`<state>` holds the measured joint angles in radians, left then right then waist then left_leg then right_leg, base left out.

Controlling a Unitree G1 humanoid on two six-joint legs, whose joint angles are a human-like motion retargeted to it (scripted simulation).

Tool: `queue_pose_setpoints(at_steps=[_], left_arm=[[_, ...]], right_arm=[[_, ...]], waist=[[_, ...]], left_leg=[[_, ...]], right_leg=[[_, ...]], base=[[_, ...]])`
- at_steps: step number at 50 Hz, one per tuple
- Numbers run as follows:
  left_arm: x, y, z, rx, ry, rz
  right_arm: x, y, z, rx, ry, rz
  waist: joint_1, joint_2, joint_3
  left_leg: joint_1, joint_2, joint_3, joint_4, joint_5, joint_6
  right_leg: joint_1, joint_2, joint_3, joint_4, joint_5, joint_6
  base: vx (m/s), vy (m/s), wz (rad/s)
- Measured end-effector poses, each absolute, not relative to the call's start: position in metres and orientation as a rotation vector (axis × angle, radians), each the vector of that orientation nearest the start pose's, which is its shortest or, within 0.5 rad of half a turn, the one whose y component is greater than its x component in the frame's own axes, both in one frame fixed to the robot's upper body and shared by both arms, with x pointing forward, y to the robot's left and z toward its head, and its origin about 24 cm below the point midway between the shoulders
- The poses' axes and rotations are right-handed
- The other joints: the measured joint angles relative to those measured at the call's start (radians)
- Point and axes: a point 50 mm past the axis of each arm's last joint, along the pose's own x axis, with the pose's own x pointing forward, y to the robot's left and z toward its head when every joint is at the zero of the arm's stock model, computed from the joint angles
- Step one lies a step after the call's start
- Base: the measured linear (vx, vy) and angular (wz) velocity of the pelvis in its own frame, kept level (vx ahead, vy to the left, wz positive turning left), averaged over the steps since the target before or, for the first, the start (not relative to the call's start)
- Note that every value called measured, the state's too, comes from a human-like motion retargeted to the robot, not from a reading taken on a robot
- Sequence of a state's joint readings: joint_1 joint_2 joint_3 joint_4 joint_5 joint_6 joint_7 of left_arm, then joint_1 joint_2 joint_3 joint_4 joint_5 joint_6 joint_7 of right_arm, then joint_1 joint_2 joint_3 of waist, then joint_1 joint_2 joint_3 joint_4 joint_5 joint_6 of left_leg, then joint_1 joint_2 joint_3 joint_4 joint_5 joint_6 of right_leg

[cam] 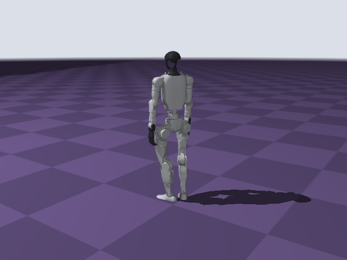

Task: In place motions

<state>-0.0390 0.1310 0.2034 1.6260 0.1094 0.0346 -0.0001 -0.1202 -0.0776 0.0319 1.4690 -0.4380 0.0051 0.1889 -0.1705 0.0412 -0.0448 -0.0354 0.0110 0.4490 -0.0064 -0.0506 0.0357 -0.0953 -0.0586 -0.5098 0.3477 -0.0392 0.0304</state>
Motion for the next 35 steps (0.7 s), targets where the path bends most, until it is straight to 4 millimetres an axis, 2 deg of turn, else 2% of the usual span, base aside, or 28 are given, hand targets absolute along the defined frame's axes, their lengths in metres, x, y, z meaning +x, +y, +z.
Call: queue_pose_setpoints(at_steps=[3,5,7,10,14,18,21,25,27,28,29,30,32,33,35], left_arm=[[0.073,0.194,-0.174,0.011,1.434,0.073],[0.112,0.183,-0.168,-0.072,1.323,0.025],[0.149,0.179,-0.156,-0.154,1.200,0.021],[0.200,0.179,-0.134,-0.213,0.998,0.059],[0.240,0.182,-0.108,-0.178,0.825,0.067],[0.249,0.179,-0.102,-0.127,0.790,0.024],[0.235,0.177,-0.112,-0.083,0.847,-0.005],[0.193,0.177,-0.137,-0.040,1.004,-0.010],[0.150,0.178,-0.156,-0.041,1.158,-0.005],[0.127,0.179,-0.164,-0.045,1.235,-0.002],[0.102,0.180,-0.170,-0.046,1.319,0.000],[0.075,0.180,-0.175,-0.046,1.406,0.000],[0.024,0.182,-0.180,-0.047,1.560,0.029],[0.003,0.184,-0.180,-0.057,1.618,0.072],[-0.031,0.190,-0.178,-0.110,1.681,0.187]], right_arm=[[0.039,-0.194,-0.178,-0.383,1.489,0.382],[0.013,-0.209,-0.177,-0.401,1.583,0.305],[-0.005,-0.221,-0.174,-0.391,1.671,0.243],[-0.039,-0.239,-0.166,-0.356,1.823,0.180],[-0.076,-0.255,-0.155,-0.350,1.932,0.045],[-0.104,-0.257,-0.147,-0.302,2.007,-0.059],[-0.112,-0.254,-0.146,-0.261,2.025,-0.082],[-0.101,-0.244,-0.152,-0.253,2.003,-0.032],[-0.083,-0.237,-0.158,-0.279,1.964,0.042],[-0.074,-0.234,-0.161,-0.296,1.946,0.080],[-0.064,-0.229,-0.163,-0.308,1.928,0.121],[-0.054,-0.223,-0.166,-0.319,1.910,0.163],[-0.018,-0.207,-0.172,-0.329,1.833,0.241],[0.007,-0.198,-0.175,-0.347,1.765,0.288],[0.072,-0.173,-0.174,-0.407,1.557,0.417]], waist=[[-0.028,0.049,-0.004],[-0.046,0.070,0.009],[-0.068,0.081,0.028],[-0.145,0.121,0.042],[-0.189,0.155,0.043],[-0.165,0.144,0.030],[-0.128,0.124,0.010],[-0.103,0.086,-0.022],[-0.098,0.077,-0.049],[-0.087,0.067,-0.065],[-0.070,0.056,-0.082],[-0.051,0.043,-0.099],[-0.021,0.012,-0.108],[-0.085,-0.008,-0.102],[-0.020,-0.059,-0.067]], left_leg=[[-0.051,0.053,-0.031,0.023,-0.006,0.010],[-0.062,0.077,-0.024,0.025,-0.009,0.014],[-0.067,0.093,-0.001,0.021,-0.008,0.016],[-0.098,0.124,-0.013,0.019,-0.007,0.020],[-0.130,0.156,-0.030,0.033,-0.010,0.019],[-0.106,0.149,-0.003,0.033,-0.019,0.016],[-0.071,0.127,0.033,0.028,-0.028,0.010],[-0.029,0.074,0.049,0.027,-0.046,0.000],[-0.016,0.060,0.047,0.045,-0.065,-0.018],[-0.008,0.054,0.056,0.060,-0.079,-0.028],[-0.006,0.050,0.067,0.086,-0.093,-0.031],[-0.007,0.046,0.078,0.118,-0.106,-0.032],[-0.067,0.043,0.059,0.256,-0.059,0.006],[-0.128,0.052,0.018,0.376,0.012,0.033],[-0.248,0.132,0.047,0.669,0.151,0.099]], right_leg=[[-0.124,-0.027,-0.012,0.219,0.184,0.026],[-0.233,-0.032,0.046,0.389,0.269,0.013],[-0.336,-0.041,0.094,0.558,0.223,0.005],[-0.486,-0.070,0.075,0.781,0.157,-0.026],[-0.597,-0.007,0.119,0.852,0.132,0.020],[-0.523,0.004,0.131,0.731,0.137,0.019],[-0.378,0.034,0.152,0.517,0.164,0.020],[-0.138,0.064,0.182,0.112,0.237,0.074],[-0.016,0.055,0.093,-0.073,0.009,0.030],[0.016,0.056,0.058,-0.140,-0.031,-0.016],[0.035,0.051,0.058,-0.191,-0.032,-0.032],[0.047,0.042,0.077,-0.234,-0.014,-0.034],[0.050,0.026,0.108,-0.261,0.004,-0.037],[0.056,-0.009,0.030,-0.274,0.016,-0.042],[0.028,-0.056,0.118,-0.225,-0.011,-0.038]], base=[[0.09,-0.22,0.28],[-0.02,-0.05,-0.39],[-0.14,0.04,-0.57],[-0.13,-0.04,-0.08],[-0.10,-0.04,0.03],[0.03,0.01,-0.20],[0.07,0.03,-0.37],[0.06,0.07,-0.01],[0.12,0.12,0.13],[0.14,0.13,-0.16],[0.13,0.14,-0.31],[0.00,0.14,-0.43],[-0.19,0.12,0.59],[-0.33,0.10,1.23],[-0.47,0.08,-0.92]])
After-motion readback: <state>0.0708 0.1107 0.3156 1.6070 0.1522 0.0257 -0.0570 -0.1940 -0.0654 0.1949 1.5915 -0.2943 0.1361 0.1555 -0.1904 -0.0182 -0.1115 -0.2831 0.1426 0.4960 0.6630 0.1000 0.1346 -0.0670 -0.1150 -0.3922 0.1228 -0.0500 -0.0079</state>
